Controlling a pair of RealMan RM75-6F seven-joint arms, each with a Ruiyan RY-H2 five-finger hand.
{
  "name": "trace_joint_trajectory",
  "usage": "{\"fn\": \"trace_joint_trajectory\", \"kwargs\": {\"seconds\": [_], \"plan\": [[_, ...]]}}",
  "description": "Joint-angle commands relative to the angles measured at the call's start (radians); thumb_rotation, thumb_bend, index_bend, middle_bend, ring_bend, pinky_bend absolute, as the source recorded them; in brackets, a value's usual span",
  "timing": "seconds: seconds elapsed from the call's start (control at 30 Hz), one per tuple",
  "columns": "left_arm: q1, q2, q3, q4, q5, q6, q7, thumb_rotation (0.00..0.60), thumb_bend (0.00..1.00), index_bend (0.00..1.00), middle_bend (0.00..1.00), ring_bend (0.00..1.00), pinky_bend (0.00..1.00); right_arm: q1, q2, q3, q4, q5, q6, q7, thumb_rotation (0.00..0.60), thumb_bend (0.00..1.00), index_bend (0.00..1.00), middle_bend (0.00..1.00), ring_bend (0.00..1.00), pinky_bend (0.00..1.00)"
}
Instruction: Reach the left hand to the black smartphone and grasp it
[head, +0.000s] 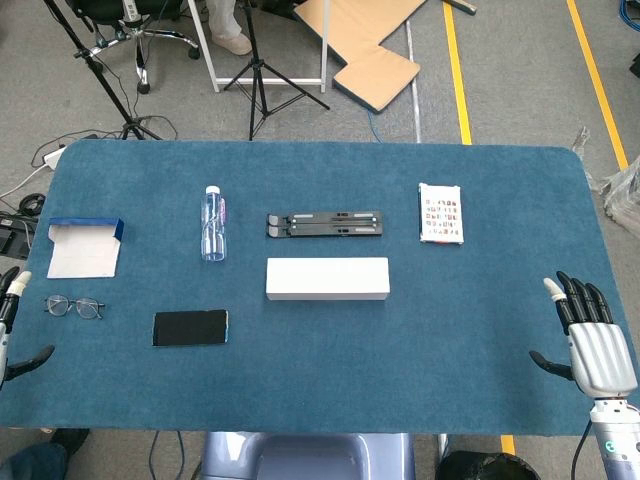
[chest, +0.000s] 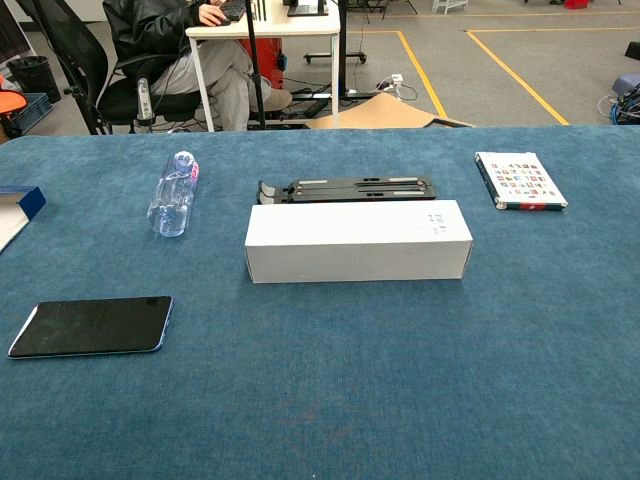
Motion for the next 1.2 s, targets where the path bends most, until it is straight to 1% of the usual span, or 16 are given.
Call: {"fn": "trace_joint_trajectory", "kwargs": {"seconds": [0.03,0.17,0.27,0.37,0.43,0.5,0.57,0.67,0.73,0.9,1.2], "plan": [[-0.001,-0.001,0.000,0.000,0.000,-0.001,0.001,0.600,0.00,0.00,0.00,0.00,0.00,0.000,0.000,0.000,0.000,0.001,0.000,-0.001,0.600,0.00,0.00,0.00,0.00,0.00],[-0.008,-0.008,0.004,0.004,-0.010,-0.025,0.012,0.600,0.00,0.00,0.00,0.00,0.00,-0.002,0.001,0.002,-0.004,0.001,0.005,0.000,0.600,0.00,0.00,0.00,0.00,0.00],[-0.033,-0.025,0.011,0.006,-0.025,-0.085,0.026,0.600,0.00,0.00,0.00,0.00,0.00,-0.004,0.005,0.004,-0.008,0.000,0.011,0.005,0.600,0.00,0.00,0.00,0.00,0.00],[-0.086,-0.071,0.019,0.015,-0.039,-0.191,0.063,0.600,0.00,0.00,0.00,0.00,0.00,-0.001,0.006,0.004,-0.010,-0.001,0.006,0.008,0.600,0.00,0.00,0.00,0.00,0.00],[-0.123,-0.114,0.014,0.017,-0.065,-0.255,0.104,0.600,0.04,0.00,0.00,0.00,0.00,0.002,0.006,0.005,-0.009,0.003,-0.002,0.011,0.600,0.00,0.00,0.00,0.00,0.00],[-0.169,-0.172,0.003,0.016,-0.113,-0.334,0.154,0.600,0.11,0.00,0.00,0.00,0.00,0.005,0.005,0.006,-0.006,0.008,-0.009,0.016,0.600,0.00,0.00,0.00,0.00,0.00],[-0.209,-0.230,-0.012,0.023,-0.162,-0.390,0.209,0.600,0.19,0.00,0.00,0.00,0.00,0.007,0.004,0.006,-0.001,0.012,-0.015,0.020,0.600,0.00,0.00,0.00,0.00,0.00],[-0.242,-0.291,-0.024,0.038,-0.213,-0.426,0.271,0.600,0.30,0.00,0.00,0.00,0.00,0.009,0.002,0.007,0.006,0.019,-0.024,0.026,0.600,0.00,0.00,0.00,0.00,0.00],[-0.260,-0.332,-0.026,0.048,-0.243,-0.439,0.314,0.600,0.32,0.00,0.00,0.00,0.00,0.011,0.002,0.007,0.012,0.026,-0.030,0.032,0.600,0.00,0.00,0.00,0.00,0.00],[-0.279,-0.389,-0.019,0.076,-0.279,-0.440,0.372,0.600,0.32,0.00,0.00,0.00,0.00,0.011,0.003,0.009,0.019,0.035,-0.035,0.042,0.600,0.00,0.00,0.00,0.00,0.00],[-0.305,-0.444,-0.004,0.131,-0.315,-0.464,0.385,0.600,0.32,0.00,0.00,0.00,0.00,0.010,0.005,0.007,0.017,0.034,-0.036,0.041,0.600,0.00,0.00,0.00,0.00,0.00]]}}
